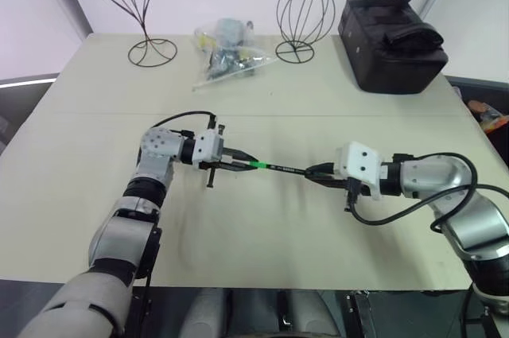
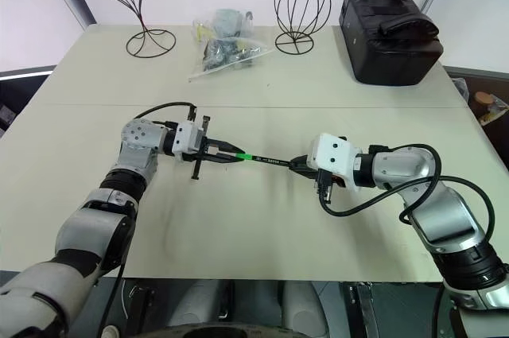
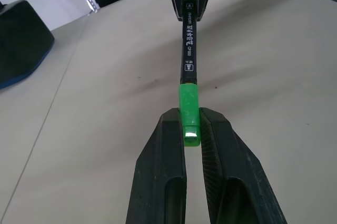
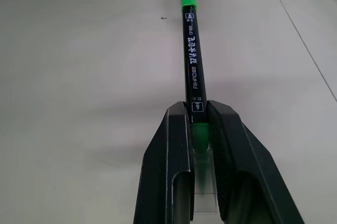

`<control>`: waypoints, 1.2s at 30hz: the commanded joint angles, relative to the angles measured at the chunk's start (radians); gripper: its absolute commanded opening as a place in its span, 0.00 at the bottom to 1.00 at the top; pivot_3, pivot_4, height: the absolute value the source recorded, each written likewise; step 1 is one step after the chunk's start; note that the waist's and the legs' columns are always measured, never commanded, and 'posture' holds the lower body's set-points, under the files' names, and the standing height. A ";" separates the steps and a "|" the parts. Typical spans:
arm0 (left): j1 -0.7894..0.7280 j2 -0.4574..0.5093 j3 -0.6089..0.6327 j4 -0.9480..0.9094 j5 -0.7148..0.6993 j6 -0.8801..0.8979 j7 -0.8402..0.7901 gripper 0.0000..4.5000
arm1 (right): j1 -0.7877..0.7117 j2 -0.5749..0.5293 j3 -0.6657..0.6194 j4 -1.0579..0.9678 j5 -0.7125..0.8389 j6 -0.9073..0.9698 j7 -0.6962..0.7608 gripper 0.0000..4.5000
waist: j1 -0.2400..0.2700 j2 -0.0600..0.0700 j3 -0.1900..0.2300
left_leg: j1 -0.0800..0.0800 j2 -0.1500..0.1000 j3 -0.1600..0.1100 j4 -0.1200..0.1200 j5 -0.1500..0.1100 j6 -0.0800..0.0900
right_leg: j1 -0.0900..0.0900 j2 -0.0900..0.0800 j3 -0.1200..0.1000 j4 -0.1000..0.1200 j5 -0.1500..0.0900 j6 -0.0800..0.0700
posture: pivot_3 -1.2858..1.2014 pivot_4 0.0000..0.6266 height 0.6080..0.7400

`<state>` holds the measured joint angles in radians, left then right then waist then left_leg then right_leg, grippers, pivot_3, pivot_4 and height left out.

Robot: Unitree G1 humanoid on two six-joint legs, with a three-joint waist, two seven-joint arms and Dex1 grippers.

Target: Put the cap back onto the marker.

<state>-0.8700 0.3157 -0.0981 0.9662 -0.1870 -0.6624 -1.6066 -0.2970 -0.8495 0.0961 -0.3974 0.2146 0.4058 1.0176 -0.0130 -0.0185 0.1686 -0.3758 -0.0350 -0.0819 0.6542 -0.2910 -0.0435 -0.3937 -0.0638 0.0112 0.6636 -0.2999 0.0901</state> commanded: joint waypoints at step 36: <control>0.004 -0.018 -0.010 -0.068 -0.080 -0.014 -0.008 0.99 | 0.039 -0.006 -0.046 -0.112 0.089 0.088 0.007 0.00 | 0.000 -0.001 0.000 | -0.002 0.000 -0.001 0.005 -0.001 0.001 | 0.000 0.000 -0.001 0.001 0.000 0.000 | 0.52 0.24 1.00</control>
<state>-0.8665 0.2835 -0.1058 0.9327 -0.2414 -0.6811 -1.6108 -0.2659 -0.8436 0.0916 -0.4743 0.2887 0.5028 1.0273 -0.0126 -0.0192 0.1690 -0.3781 -0.0346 -0.0830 0.6594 -0.2918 -0.0422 -0.3934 -0.0639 0.0102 0.6648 -0.2998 0.0903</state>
